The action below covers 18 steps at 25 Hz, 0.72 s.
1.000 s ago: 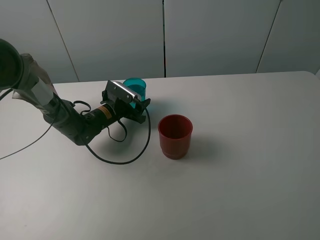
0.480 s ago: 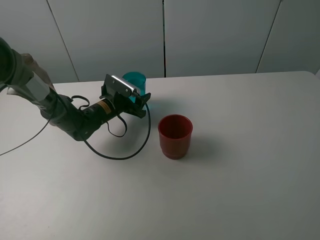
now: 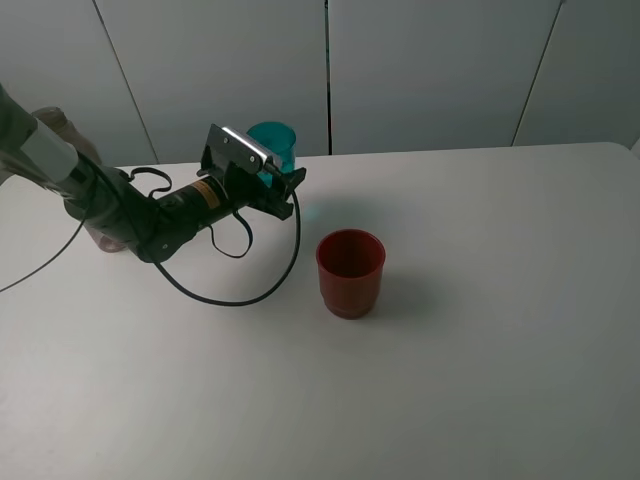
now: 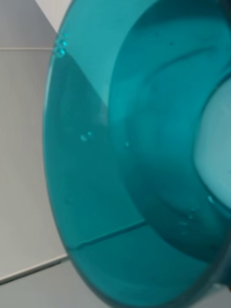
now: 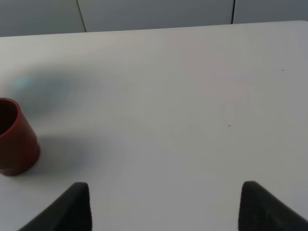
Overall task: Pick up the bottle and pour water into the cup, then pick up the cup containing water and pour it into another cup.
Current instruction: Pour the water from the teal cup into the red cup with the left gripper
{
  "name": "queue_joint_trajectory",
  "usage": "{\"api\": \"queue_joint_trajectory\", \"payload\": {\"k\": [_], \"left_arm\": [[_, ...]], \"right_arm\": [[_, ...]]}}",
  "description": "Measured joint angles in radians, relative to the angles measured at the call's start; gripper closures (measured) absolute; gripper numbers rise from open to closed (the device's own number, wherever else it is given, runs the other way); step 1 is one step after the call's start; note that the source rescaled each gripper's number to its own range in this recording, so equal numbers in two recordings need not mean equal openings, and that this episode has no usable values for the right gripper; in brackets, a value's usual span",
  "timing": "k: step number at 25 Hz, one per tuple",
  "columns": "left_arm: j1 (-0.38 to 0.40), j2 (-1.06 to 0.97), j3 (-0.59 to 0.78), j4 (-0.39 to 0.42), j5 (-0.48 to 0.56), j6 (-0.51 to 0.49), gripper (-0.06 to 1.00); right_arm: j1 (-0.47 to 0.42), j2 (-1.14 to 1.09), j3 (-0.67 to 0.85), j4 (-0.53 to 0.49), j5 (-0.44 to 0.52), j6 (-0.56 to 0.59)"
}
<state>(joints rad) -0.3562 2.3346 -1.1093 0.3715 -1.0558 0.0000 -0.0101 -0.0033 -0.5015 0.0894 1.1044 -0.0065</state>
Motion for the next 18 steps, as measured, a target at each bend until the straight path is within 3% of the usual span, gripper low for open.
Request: {"api": "queue_joint_trajectory", "payload": {"k": [8, 18], "left_arm": [[0.0, -0.124, 0.075, 0.045, 0.083, -0.011, 0.86], [-0.002, -0.205, 0.125, 0.141, 0.081, 0.0, 0.86]], "right_arm": [[0.0, 0.0, 0.0, 0.0, 0.0, 0.0], [0.0, 0.0, 0.0, 0.0, 0.0, 0.0]]}}
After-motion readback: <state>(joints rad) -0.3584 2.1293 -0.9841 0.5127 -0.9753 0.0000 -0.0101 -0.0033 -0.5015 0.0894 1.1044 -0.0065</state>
